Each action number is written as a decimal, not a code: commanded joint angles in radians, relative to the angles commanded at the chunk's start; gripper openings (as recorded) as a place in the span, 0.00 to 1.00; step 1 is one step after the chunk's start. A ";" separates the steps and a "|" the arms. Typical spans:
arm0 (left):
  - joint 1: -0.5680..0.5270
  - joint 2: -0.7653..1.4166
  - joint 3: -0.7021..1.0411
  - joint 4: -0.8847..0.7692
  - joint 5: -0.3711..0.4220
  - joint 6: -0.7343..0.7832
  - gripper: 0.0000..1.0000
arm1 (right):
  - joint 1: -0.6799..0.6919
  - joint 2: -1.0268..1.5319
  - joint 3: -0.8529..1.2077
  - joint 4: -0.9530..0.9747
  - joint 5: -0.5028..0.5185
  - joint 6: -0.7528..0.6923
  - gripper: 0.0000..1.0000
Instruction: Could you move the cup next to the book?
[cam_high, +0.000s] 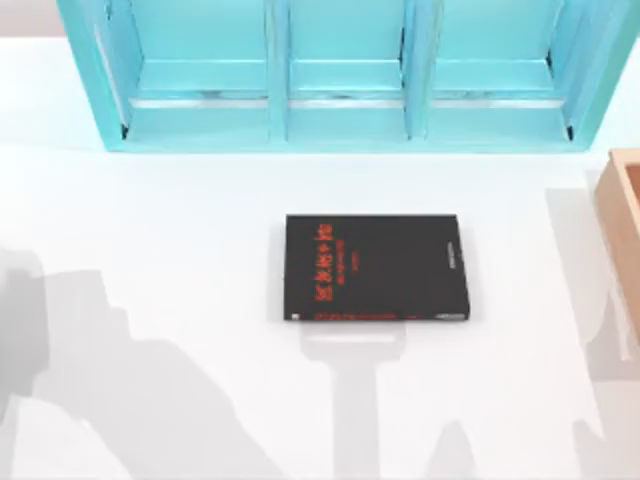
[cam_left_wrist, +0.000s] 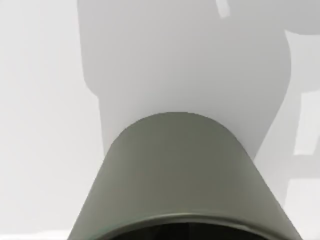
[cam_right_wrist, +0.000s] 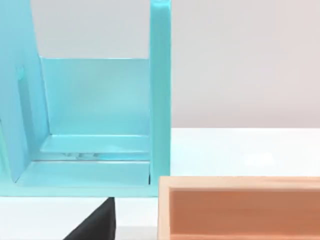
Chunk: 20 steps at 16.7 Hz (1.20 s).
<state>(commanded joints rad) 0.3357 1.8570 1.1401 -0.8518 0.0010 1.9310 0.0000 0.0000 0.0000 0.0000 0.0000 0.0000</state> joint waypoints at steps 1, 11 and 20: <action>0.000 0.000 0.000 0.000 0.000 0.000 0.32 | 0.000 0.000 0.000 0.000 0.000 0.000 1.00; 0.000 0.000 0.000 0.000 0.000 0.000 0.00 | 0.000 0.000 0.000 0.000 0.000 0.000 1.00; -0.005 -0.039 0.072 -0.116 0.001 0.005 0.00 | 0.000 0.000 0.000 0.000 0.000 0.000 1.00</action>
<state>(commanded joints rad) 0.3309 1.8182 1.2124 -0.9676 0.0020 1.9360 0.0000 0.0000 0.0000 0.0000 0.0000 0.0000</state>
